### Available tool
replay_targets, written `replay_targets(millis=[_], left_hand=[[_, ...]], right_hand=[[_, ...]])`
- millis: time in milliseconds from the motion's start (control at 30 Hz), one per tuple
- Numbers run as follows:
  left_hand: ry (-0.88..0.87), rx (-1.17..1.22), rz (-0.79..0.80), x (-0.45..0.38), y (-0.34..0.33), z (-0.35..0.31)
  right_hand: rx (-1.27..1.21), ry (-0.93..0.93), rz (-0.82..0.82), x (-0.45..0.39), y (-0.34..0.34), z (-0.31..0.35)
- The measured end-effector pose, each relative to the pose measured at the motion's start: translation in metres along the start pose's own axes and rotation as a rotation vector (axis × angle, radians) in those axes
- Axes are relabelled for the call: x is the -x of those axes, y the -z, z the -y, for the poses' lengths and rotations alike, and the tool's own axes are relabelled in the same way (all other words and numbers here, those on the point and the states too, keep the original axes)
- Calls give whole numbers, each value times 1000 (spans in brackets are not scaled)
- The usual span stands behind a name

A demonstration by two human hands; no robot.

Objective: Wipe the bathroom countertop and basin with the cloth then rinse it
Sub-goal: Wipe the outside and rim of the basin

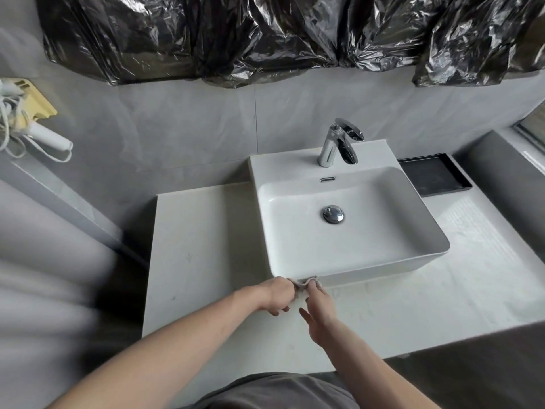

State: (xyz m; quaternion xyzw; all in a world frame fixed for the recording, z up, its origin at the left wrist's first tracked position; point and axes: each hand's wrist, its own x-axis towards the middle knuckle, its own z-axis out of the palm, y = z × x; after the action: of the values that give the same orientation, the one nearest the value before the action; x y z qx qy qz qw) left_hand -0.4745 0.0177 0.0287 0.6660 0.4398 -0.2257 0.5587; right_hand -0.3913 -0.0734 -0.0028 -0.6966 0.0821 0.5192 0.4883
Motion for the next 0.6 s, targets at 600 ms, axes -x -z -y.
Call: replay_targets(millis=[600], left_hand=[[121,-53,-473,-14,45,25]], right_hand=[[-491,7,28,-18,-61,-7]])
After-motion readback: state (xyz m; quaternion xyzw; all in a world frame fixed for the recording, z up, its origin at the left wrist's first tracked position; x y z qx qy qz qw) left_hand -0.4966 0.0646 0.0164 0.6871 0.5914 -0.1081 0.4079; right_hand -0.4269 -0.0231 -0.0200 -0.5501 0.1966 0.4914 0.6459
